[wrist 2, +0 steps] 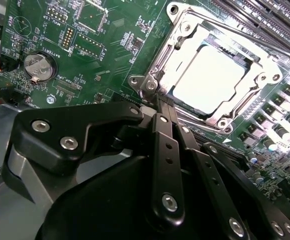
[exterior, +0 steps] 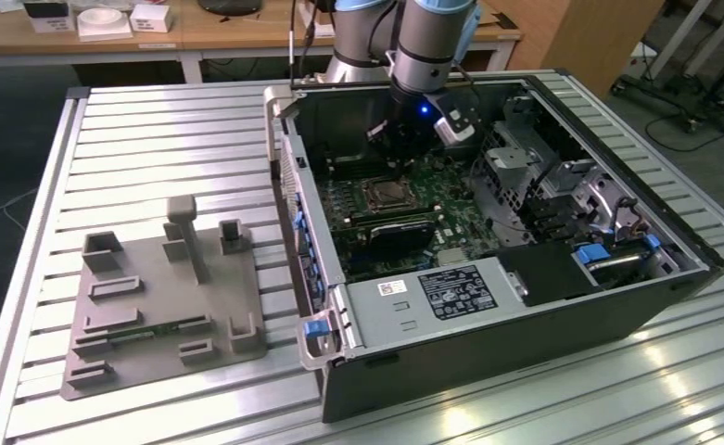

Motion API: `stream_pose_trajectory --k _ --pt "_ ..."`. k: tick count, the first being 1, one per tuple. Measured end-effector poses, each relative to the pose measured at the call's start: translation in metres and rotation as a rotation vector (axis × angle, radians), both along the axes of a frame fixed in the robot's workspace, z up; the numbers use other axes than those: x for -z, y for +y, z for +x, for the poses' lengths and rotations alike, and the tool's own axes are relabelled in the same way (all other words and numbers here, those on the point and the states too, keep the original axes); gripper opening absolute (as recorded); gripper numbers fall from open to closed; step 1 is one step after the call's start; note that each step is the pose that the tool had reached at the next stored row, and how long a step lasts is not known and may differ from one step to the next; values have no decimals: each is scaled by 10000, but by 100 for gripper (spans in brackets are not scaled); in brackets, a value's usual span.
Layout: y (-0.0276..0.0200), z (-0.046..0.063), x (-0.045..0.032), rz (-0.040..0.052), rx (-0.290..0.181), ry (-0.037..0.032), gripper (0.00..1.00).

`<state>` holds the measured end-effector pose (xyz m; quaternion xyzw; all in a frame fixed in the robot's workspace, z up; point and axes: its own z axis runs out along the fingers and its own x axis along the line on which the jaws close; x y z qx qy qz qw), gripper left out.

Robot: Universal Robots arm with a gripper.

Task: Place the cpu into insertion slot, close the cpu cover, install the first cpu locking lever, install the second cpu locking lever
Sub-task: 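Install the first cpu locking lever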

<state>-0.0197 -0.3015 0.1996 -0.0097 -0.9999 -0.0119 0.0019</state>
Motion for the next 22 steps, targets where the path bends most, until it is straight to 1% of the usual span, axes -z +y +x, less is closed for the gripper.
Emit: stream_pose_trajectory --k 10,15,18,22 --pt "-1 2 19 -29 -1 5 10" --pt "1 3 19 -24 0 1 10" --pt "3 4 5 -13 -1 -7 10" --pt "3 3 -53 -23 0 0 10"
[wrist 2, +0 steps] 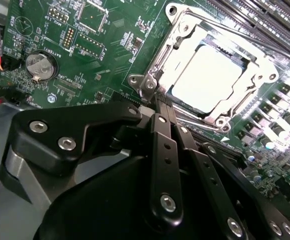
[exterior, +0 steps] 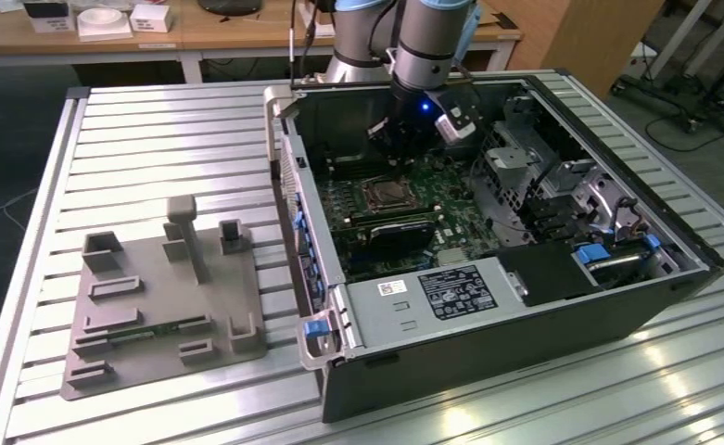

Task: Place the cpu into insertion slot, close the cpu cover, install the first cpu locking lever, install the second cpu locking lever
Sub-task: 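Install the first cpu locking lever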

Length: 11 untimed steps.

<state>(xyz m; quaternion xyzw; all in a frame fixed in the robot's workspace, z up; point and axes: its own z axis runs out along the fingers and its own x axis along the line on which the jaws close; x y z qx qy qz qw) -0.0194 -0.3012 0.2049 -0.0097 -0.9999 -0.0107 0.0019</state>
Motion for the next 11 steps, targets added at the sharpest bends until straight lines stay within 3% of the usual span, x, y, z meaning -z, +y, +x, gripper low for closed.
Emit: stream_pose_trajectory --k 11 --pt "1 -15 -95 -1 0 1 10"
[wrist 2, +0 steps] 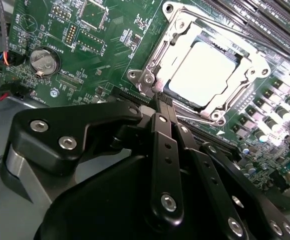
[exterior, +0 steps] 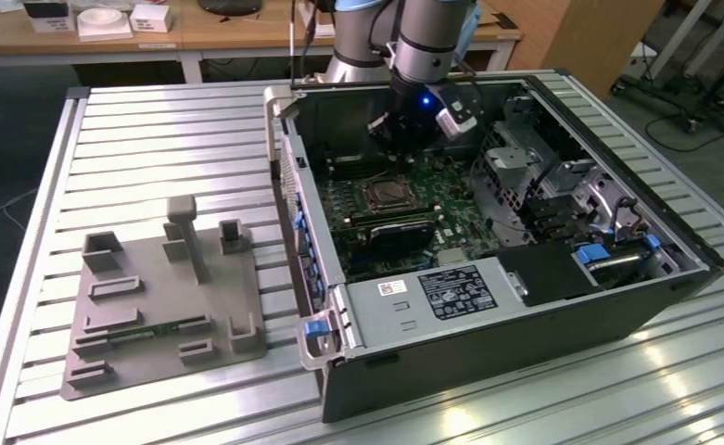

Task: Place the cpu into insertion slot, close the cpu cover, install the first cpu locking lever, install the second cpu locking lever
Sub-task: 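Install the first cpu locking lever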

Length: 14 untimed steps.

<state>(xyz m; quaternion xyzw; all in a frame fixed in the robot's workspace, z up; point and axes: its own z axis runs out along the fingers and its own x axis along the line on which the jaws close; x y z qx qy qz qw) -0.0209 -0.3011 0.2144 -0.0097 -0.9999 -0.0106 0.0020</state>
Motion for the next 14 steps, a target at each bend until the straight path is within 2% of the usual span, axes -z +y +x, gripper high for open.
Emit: stream_pose_trajectory --k 7,14 --pt "0 -12 -62 0 1 0 10" --pt "2 -70 -69 0 -1 0 10"
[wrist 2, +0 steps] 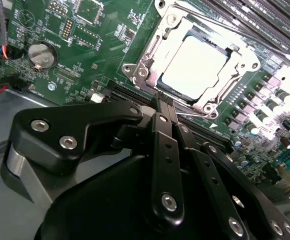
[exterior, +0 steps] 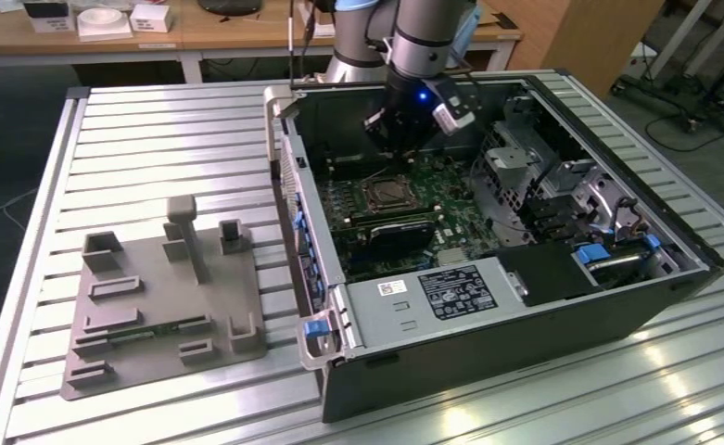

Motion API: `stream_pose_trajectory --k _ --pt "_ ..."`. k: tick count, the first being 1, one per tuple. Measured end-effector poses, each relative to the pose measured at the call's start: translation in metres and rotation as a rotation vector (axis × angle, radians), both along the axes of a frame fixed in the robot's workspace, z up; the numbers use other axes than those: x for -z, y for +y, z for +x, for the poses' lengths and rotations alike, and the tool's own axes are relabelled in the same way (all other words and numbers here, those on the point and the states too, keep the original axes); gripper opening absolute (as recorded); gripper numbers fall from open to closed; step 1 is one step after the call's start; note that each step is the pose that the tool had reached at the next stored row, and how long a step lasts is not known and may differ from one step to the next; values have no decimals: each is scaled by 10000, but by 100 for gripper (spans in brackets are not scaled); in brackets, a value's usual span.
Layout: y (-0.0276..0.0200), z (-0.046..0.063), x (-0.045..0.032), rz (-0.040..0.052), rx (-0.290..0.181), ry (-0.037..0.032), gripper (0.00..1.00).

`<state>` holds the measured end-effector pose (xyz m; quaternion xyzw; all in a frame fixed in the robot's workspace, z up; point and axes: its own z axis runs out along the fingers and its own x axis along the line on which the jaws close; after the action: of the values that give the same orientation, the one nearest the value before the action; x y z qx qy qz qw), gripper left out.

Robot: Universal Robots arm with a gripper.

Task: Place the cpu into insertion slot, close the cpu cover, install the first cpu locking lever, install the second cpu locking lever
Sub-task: 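Install the first cpu locking lever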

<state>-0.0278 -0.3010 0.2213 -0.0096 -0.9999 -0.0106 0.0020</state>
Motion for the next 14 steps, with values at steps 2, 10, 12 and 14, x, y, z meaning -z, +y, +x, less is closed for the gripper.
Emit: stream_pose_trajectory --k 2,10,12,14 --pt "1 -22 0 1 1 0 10" --pt "2 -128 0 0 0 0 10" --pt "3 -152 0 0 2 0 10" --pt "7 -164 0 0 1 1 10"
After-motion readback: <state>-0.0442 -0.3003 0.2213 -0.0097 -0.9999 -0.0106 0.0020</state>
